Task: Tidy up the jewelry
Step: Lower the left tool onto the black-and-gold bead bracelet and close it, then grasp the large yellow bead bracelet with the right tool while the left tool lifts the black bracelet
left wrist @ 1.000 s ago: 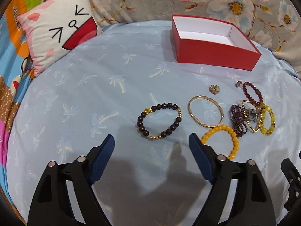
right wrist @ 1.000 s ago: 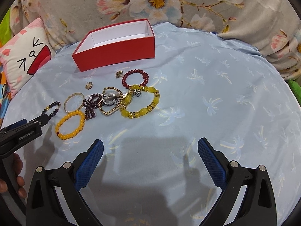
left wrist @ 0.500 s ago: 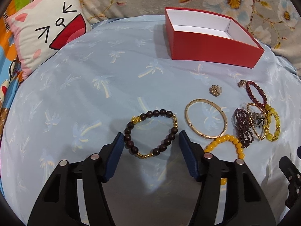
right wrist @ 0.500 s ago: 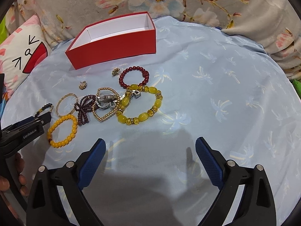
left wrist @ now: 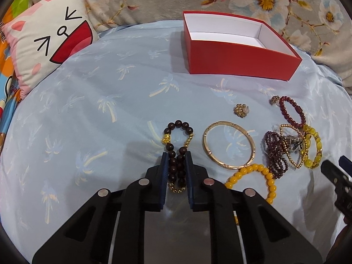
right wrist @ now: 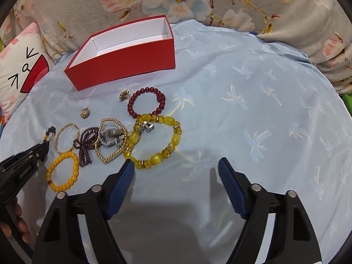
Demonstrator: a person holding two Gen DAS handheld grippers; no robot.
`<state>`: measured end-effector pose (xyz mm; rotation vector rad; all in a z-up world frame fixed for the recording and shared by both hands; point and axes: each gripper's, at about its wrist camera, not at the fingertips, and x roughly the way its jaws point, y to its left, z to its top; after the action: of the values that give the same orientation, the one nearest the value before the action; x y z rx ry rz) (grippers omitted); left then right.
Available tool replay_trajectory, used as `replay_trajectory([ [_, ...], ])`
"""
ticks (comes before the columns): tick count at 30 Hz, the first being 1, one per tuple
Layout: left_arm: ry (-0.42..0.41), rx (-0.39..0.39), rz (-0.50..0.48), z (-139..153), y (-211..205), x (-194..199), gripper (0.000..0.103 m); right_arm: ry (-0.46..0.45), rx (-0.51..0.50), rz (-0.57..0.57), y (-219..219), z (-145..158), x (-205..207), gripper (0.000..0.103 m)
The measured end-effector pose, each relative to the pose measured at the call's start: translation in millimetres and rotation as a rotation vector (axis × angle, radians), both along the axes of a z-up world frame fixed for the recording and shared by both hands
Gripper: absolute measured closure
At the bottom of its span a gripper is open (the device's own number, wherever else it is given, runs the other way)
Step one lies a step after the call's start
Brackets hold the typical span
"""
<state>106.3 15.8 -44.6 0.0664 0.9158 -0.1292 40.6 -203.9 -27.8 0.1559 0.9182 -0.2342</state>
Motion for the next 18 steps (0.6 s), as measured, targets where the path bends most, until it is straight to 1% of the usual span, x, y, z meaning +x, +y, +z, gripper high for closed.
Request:
replay_trajectory([
  [1, 0.0, 0.001, 0.0, 0.2, -0.5, 0.3, 0.089, 0.002, 0.012, -0.001, -2.6, -0.6, 3.5, 0.038],
  [3, 0.001, 0.002, 0.001, 0.3, -0.6, 0.7, 0.089, 0.009, 0.039, -0.003, -7.6, -1.8, 10.2, 0.048],
  [6, -0.001, 0.002, 0.0, 0.0, -0.5, 0.2, 0.089, 0.016, 0.052, -0.01, -13.0, -4.7, 19.8, 0.057],
  [7, -0.002, 0.003, -0.001, 0.0, -0.7, 0.4, 0.089, 0.019, 0.053, -0.01, -14.0, -6.0, 22.0, 0.058],
  [9, -0.003, 0.005, 0.0, -0.1, -1.2, 0.6, 0.089, 0.026, 0.063, -0.008, -15.8, -8.7, 27.1, 0.066],
  [10, -0.004, 0.007, -0.001, -0.4, -1.3, 0.5, 0.089, 0.028, 0.068, -0.005, -15.7, -9.8, 29.1, 0.068],
  [14, -0.007, 0.009, 0.0, -1.0, -2.3, -0.1, 0.089, 0.025, 0.056, -0.001, -15.1, -11.3, 35.6, 0.076],
  [18, -0.006, 0.007, 0.0, -0.9, -2.2, 0.1, 0.089, 0.019, 0.051, -0.002, -15.8, -12.3, 36.5, 0.091],
])
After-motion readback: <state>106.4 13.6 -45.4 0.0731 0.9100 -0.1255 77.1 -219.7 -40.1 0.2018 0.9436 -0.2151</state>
